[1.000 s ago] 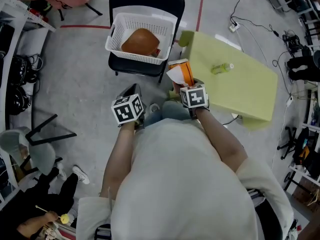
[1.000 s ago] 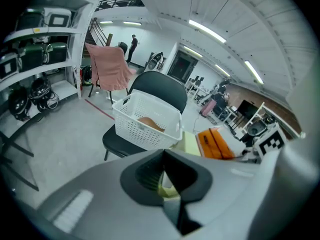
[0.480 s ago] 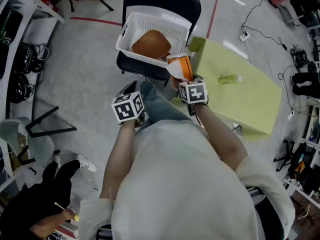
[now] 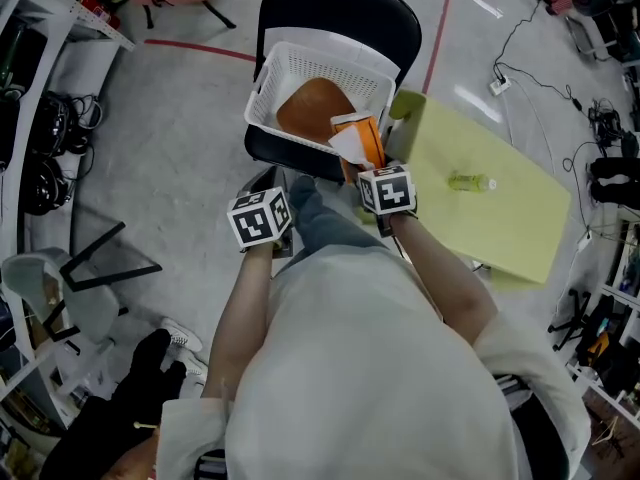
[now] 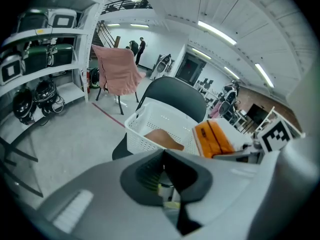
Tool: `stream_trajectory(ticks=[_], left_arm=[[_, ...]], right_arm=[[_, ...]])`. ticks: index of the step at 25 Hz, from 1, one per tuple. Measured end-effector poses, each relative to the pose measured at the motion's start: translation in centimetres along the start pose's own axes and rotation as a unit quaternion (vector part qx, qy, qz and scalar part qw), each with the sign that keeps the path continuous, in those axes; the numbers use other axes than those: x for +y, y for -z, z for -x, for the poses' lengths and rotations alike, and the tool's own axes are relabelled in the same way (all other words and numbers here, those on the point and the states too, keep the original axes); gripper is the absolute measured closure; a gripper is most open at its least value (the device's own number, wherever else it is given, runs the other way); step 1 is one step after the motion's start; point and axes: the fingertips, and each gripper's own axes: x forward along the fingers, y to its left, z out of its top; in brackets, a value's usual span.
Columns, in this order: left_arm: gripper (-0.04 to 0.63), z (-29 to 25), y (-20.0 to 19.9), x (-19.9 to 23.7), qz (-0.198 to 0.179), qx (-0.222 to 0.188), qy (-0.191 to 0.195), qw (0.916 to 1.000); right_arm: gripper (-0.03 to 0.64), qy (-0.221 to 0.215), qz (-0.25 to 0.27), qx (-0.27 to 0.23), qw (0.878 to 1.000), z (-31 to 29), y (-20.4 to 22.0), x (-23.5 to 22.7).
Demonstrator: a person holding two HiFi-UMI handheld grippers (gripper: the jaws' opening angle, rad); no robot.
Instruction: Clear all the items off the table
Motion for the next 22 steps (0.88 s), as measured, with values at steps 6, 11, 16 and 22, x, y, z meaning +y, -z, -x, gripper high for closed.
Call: stream_trajectory(ticks=[6, 11, 16, 22], left_arm=[[0.586, -1.9, -2.3, 1.2, 0.004, 0.012, 0.000, 0.9999], [0.586, -3.4, -3.6, 2.1, 0.005, 0.026, 0.001, 0.9997], [0.586, -5.0, -5.0, 3.2, 0.000, 0.038, 0.002, 0.9993], [0.586, -7.0, -6.6, 4.5, -0.002, 0.050, -0.002, 0.9987]], right_arm=[[0.321, -0.006, 0.001, 0.010, 1.000, -2.0, -2.6, 0.2], [0.321, -0.012, -0.001, 0.018, 1.000, -3.7, -4.4, 0.5], [0.321, -0.017, 0.000, 0.028, 0.999, -6.0, -5.8, 1.0], [0.321, -0.023, -0.005, 0.041, 0.999, -8.4, -7.1, 1.3]])
